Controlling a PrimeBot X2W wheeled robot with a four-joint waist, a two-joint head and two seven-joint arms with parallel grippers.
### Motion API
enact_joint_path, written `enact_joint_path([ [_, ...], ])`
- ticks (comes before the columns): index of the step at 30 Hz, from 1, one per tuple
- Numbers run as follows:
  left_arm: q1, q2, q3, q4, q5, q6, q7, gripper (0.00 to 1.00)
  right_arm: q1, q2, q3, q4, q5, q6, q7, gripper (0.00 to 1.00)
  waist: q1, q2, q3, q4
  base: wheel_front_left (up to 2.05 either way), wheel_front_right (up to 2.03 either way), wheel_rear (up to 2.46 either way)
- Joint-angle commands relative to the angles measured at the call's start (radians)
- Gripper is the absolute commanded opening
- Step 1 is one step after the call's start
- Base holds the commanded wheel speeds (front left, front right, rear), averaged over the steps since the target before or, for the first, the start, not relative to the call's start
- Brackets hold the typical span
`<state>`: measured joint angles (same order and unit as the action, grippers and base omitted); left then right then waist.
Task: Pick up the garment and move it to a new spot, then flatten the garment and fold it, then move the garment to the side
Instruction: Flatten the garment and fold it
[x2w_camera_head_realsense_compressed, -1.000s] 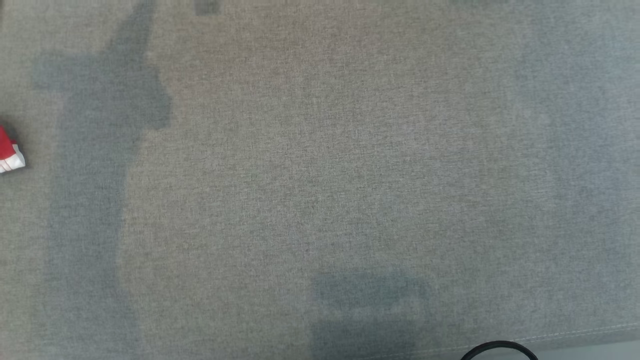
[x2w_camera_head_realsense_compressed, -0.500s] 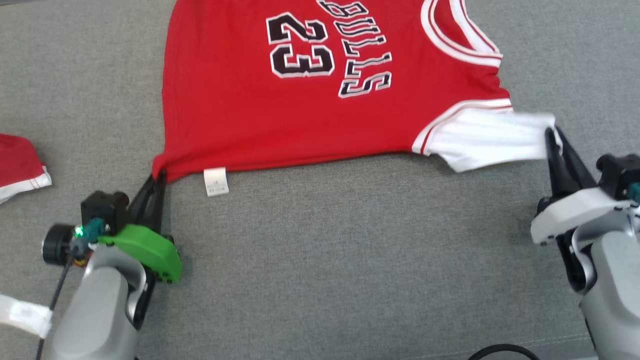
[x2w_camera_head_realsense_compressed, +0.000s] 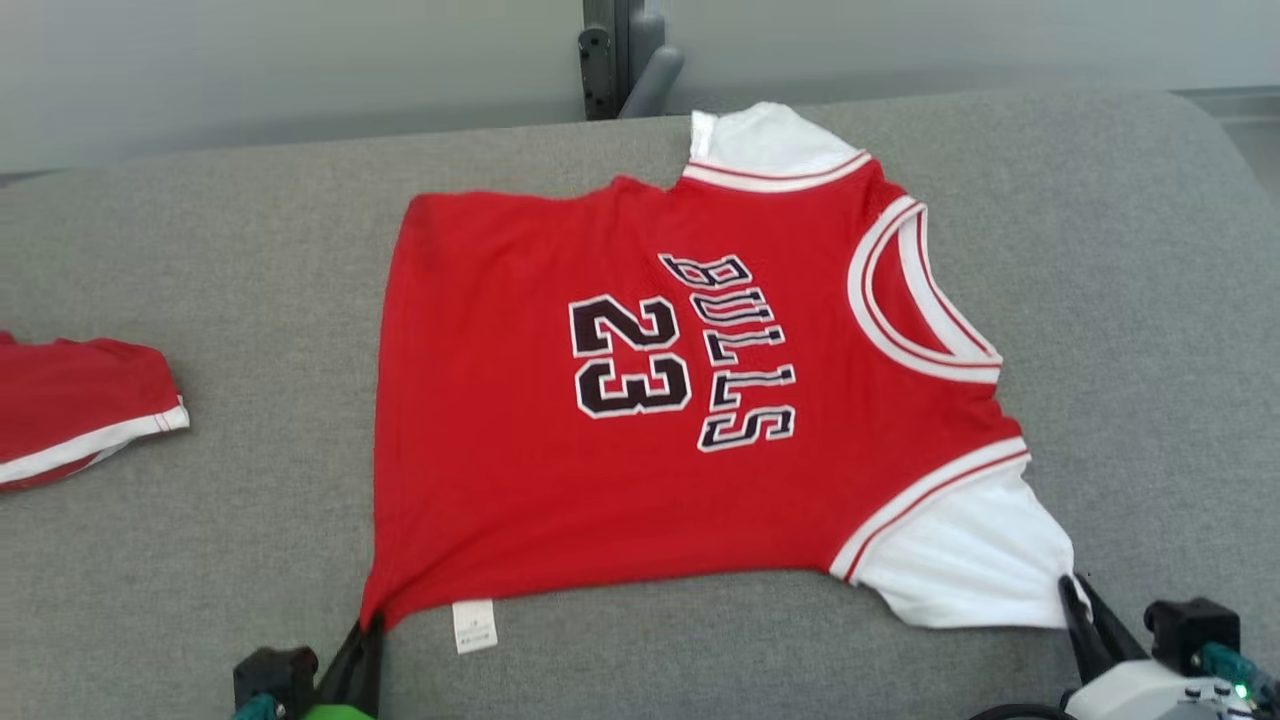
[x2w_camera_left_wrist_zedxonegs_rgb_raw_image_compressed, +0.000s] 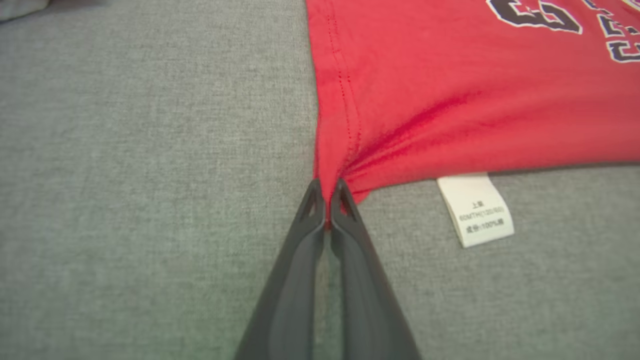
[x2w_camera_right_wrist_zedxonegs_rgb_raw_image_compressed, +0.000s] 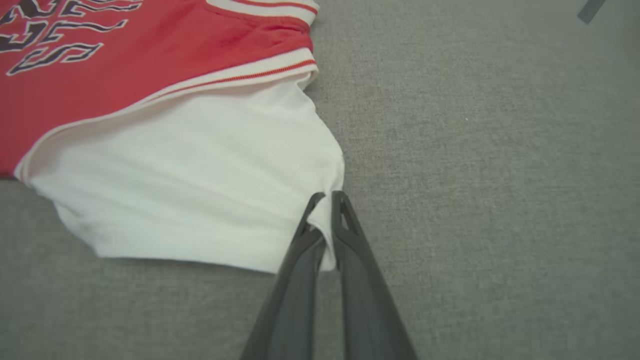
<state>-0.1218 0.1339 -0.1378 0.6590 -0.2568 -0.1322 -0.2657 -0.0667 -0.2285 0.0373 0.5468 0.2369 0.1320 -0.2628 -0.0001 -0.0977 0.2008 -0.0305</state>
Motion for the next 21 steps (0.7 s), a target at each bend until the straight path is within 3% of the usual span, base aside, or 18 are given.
enact_joint_path([
  [1,0.058,-0.002,0.017,0.007,0.01,0.003,0.003,0.0,0.048,0.0,-0.015,0.007,0.008,-0.002,-0.003,0.0,0.0001,0.0002,-0.087,0.021,0.0,0.0,0.0],
  [12,0.214,-0.054,0.132,-0.026,0.033,0.003,0.002,0.0,0.206,0.006,-0.026,-0.003,0.007,-0.003,-0.003,0.0,0.0001,0.0002,-0.147,0.042,0.0,0.0,0.0],
  [21,0.157,-0.055,0.039,-0.138,0.041,0.003,0.002,0.0,0.148,0.014,-0.04,-0.16,0.001,-0.002,-0.003,0.0,0.0001,0.0002,-0.125,0.048,0.0,0.0,0.0],
])
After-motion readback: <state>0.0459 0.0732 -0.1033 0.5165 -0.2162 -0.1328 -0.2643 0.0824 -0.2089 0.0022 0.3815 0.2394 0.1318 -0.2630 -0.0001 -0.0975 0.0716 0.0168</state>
